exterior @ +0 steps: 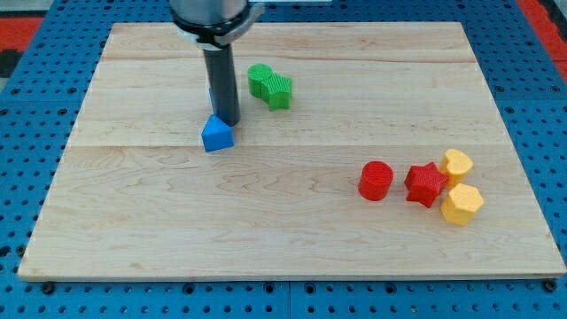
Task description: Push the blue cube into the green blocks
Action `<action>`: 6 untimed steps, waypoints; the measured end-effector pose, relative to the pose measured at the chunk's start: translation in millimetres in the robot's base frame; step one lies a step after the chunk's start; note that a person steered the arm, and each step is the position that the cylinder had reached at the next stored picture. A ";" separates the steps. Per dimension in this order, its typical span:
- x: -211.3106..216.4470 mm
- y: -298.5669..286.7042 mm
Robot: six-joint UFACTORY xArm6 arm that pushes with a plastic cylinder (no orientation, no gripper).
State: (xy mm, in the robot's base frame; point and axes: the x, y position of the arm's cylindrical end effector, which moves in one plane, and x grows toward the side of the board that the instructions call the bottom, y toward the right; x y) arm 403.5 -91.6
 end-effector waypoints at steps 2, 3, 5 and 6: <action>-10.5 -43.1; -6.5 -57.5; -21.8 -31.4; -16.9 19.1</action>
